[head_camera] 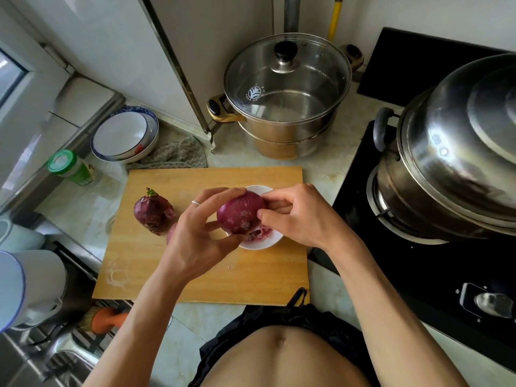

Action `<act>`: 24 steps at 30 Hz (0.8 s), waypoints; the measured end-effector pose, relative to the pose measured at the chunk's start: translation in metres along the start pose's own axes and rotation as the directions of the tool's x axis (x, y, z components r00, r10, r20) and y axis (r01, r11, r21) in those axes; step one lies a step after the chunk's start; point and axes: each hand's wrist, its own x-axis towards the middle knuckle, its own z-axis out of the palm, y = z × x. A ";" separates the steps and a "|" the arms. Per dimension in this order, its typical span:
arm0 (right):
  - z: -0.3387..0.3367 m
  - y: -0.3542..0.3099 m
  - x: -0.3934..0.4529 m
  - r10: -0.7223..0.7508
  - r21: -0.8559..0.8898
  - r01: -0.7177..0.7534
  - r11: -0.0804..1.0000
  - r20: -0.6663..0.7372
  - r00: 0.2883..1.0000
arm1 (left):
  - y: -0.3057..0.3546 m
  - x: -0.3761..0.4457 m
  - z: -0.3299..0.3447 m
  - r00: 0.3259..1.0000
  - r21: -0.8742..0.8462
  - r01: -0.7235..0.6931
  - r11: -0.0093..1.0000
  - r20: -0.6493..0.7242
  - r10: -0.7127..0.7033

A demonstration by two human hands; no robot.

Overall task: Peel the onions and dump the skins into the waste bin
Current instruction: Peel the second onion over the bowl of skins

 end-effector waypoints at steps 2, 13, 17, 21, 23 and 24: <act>0.001 0.001 -0.001 0.007 0.024 -0.007 1.000 -0.003 1.000 | -0.001 -0.001 0.001 1.000 0.006 0.008 1.000 -0.007 -0.008; 0.000 0.006 0.001 0.038 -0.022 -0.039 0.999 -0.019 0.999 | 0.005 0.001 0.005 1.000 0.070 -0.007 0.998 -0.010 0.008; 0.002 0.009 0.000 0.022 -0.042 -0.026 0.999 -0.082 0.996 | 0.006 0.001 0.009 1.000 0.059 0.016 0.998 -0.018 -0.015; 0.006 0.013 -0.001 0.006 -0.030 -0.012 0.999 -0.202 0.979 | 0.003 0.000 0.009 0.995 -0.077 0.095 0.992 -0.032 -0.098; 0.007 0.016 0.000 0.005 -0.011 -0.008 1.000 -0.235 0.972 | 0.002 -0.001 0.008 0.987 -0.179 0.150 0.972 -0.023 -0.157; 0.008 0.018 0.000 0.019 0.019 -0.014 1.000 -0.248 0.969 | 0.004 -0.002 0.008 0.983 -0.228 0.175 0.958 -0.022 -0.185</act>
